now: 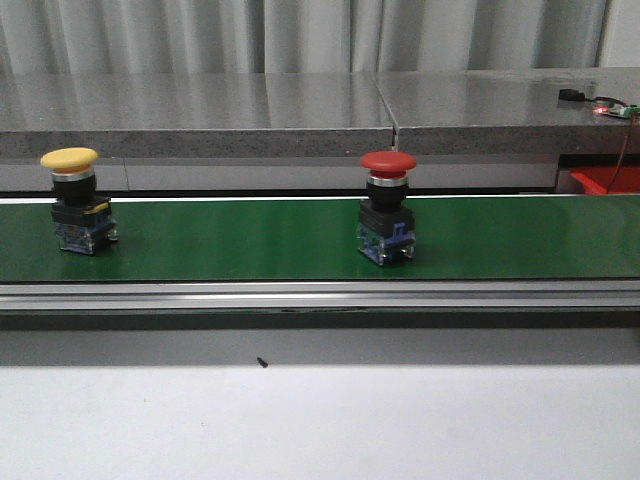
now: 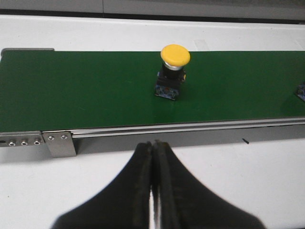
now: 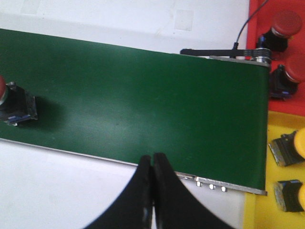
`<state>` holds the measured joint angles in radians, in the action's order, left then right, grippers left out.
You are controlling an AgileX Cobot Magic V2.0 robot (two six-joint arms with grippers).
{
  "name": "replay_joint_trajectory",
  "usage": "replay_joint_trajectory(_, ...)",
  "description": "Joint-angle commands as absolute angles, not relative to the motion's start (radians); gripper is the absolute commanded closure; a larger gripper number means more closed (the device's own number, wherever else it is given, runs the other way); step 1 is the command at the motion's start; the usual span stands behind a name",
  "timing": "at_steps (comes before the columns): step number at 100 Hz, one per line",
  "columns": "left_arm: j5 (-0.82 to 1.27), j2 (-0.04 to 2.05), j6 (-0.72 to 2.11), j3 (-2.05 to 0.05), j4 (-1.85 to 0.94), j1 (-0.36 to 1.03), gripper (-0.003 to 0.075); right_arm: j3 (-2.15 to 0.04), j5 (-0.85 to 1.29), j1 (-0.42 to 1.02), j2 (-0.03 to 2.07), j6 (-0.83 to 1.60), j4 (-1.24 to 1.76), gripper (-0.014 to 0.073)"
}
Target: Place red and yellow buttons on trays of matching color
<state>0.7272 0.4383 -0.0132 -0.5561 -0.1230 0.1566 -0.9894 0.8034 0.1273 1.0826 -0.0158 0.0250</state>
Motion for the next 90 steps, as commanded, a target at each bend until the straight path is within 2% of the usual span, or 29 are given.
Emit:
replay_joint_trajectory(1, 0.657, 0.443, -0.018, -0.581, -0.133, 0.163, 0.0739, -1.056, 0.755, 0.156, 1.119, -0.018, 0.017, 0.0661)
replay_joint_trajectory(14, 0.657, 0.443, -0.018, -0.581, -0.133, 0.163, 0.0739, -1.115, 0.773, 0.207, 1.199, -0.018, 0.018, 0.0655)
replay_joint_trajectory(23, 0.657, 0.443, -0.018, -0.581, -0.133, 0.163, 0.0739, -1.16, 0.793, 0.238, 1.253, -0.018, 0.019, 0.0592)
replay_joint_trajectory(30, 0.657, 0.443, -0.018, -0.581, -0.133, 0.163, 0.0739, -1.191, 0.807, 0.257, 1.293, -0.018, 0.02, 0.0487)
replay_joint_trajectory(47, 0.657, 0.443, -0.018, -0.581, -0.133, 0.163, 0.0738, -1.247, 0.84, 0.298, 1.376, -0.018, 0.026, 0.0127)
replay_joint_trajectory(54, 0.657, 0.443, -0.018, -0.581, -0.133, 0.163, 0.0738, -1.267, 0.856, 0.313, 1.406, -0.018, 0.044, 0.0049)
replay_joint_trajectory(90, 0.657, 0.443, -0.018, -0.581, -0.133, 0.163, 0.0739, -1.34, 0.896, 0.378, 1.513, -0.014, 0.112, 0.0045)
